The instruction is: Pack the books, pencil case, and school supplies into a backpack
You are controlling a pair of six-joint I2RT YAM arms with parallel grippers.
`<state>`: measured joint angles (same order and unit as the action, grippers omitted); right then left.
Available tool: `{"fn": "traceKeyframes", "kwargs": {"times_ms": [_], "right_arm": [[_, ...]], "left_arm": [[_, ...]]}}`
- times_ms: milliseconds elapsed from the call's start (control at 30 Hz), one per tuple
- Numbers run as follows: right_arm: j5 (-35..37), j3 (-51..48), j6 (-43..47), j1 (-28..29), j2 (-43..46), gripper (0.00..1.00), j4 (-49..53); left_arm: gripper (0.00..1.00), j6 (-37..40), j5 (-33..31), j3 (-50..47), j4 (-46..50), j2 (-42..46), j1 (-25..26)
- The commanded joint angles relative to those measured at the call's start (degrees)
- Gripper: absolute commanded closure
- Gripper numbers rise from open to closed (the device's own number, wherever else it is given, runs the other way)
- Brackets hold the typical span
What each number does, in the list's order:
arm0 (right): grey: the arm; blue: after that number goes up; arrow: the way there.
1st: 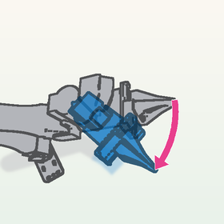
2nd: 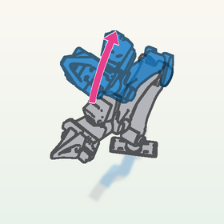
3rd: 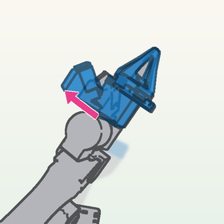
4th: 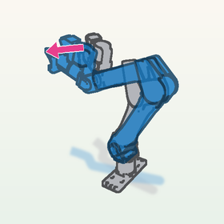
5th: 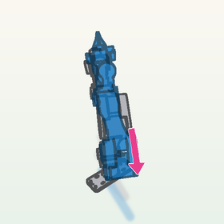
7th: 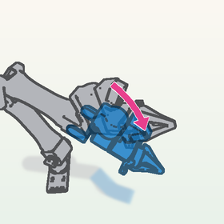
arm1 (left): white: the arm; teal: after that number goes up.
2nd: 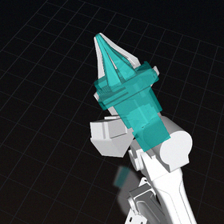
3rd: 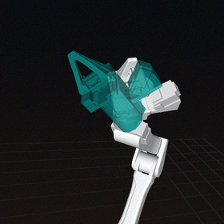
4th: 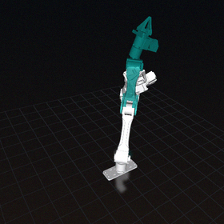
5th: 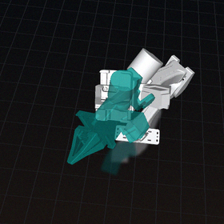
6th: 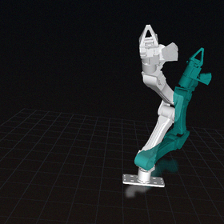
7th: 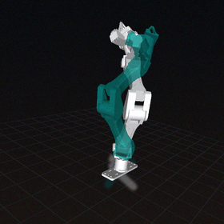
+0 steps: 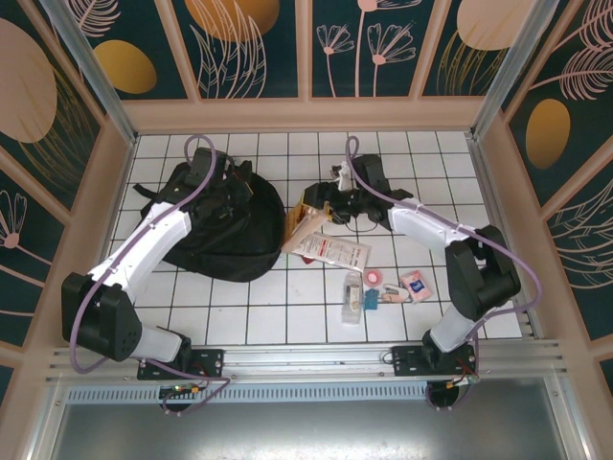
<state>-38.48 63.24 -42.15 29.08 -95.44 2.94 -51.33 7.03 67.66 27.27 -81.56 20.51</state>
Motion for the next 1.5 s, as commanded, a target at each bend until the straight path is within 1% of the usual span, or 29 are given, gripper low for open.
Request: {"fn": "traceKeyframes", "kwargs": {"times_ms": [0,100,167,200,267,333,433,467,500,567,633,800,900,1000,1067,1133,1267,1400,1467], "right_arm": [[3.9,1.3,6.8,0.4,-2.8,0.3,10.0],[4.1,1.0,8.5,0.2,-3.3,0.31,10.8],[3.8,0.4,8.6,0.0,-3.0,0.35,10.0],[4.0,0.1,8.4,-0.2,-2.7,0.4,9.7],[4.5,-0.5,7.8,-0.5,-1.5,0.52,9.1],[5.0,-1.2,7.3,-0.9,0.3,0.69,8.6],[5.6,-1.4,6.9,-1.5,3.2,0.92,9.0],[6.4,-1.0,7.1,-1.6,4.3,0.97,9.9],[7.8,-0.3,7.5,-1.6,5.7,1.0,11.3],[10.2,1.1,8.3,-1.9,8.6,1.0,13.8],[11.1,2.7,8.8,-2.1,11.8,1.0,15.4],[7.9,7.3,7.2,-1.1,13.9,1.0,15.9],[8.4,10.1,6.4,1.3,13.1,1.0,15.5],[11.2,13.9,8.1,3.7,12.0,1.0,17.1],[14.3,16.0,9.8,4.5,11.9,1.0,18.8],[14.5,16.6,10.8,4.7,12.3,1.0,18.2],[14.4,17.6,9.4,6.4,9.2,1.0,17.5],[15.4,20.1,6.4,10.3,1.6,1.0,15.4],[15.4,21.3,4.1,11.4,-2.1,1.0,12.9]], "left_arm": [[1.0,1.0,1.2,0.3,-0.9,2.2,0.0],[1.0,1.4,1.0,0.3,-0.8,2.8,0.0],[1.0,1.7,0.8,0.4,-0.5,2.9,0.0],[1.0,1.8,0.5,0.5,-0.2,3.0,0.0],[1.0,1.9,0.2,0.8,0.2,3.3,0.0],[1.0,2.5,-0.5,1.5,1.0,3.8,0.0],[1.0,4.1,-1.8,3.8,3.2,4.1,0.0],[1.0,4.9,-2.5,4.9,4.3,4.1,0.0],[1.0,5.9,-3.3,6.3,5.9,4.1,0.0],[1.0,8.0,-4.8,9.6,8.9,3.8,0.0],[1.0,10.3,-6.2,12.9,12.1,3.5,0.0],[1.0,13.7,-9.0,17.4,16.1,3.6,0.0],[1.0,14.7,-8.6,18.2,16.4,3.3,0.0],[1.0,15.9,-7.3,18.8,17.1,2.2,0.0],[1.0,16.8,-6.5,18.9,17.2,1.8,0.0],[1.0,17.4,-6.0,18.7,17.4,1.4,0.0],[1.0,18.0,-3.0,19.3,17.2,0.7,0.0],[1.0,17.9,0.9,20.7,16.7,-0.7,0.0],[1.0,17.8,1.4,21.2,16.9,-1.5,0.0]]}}
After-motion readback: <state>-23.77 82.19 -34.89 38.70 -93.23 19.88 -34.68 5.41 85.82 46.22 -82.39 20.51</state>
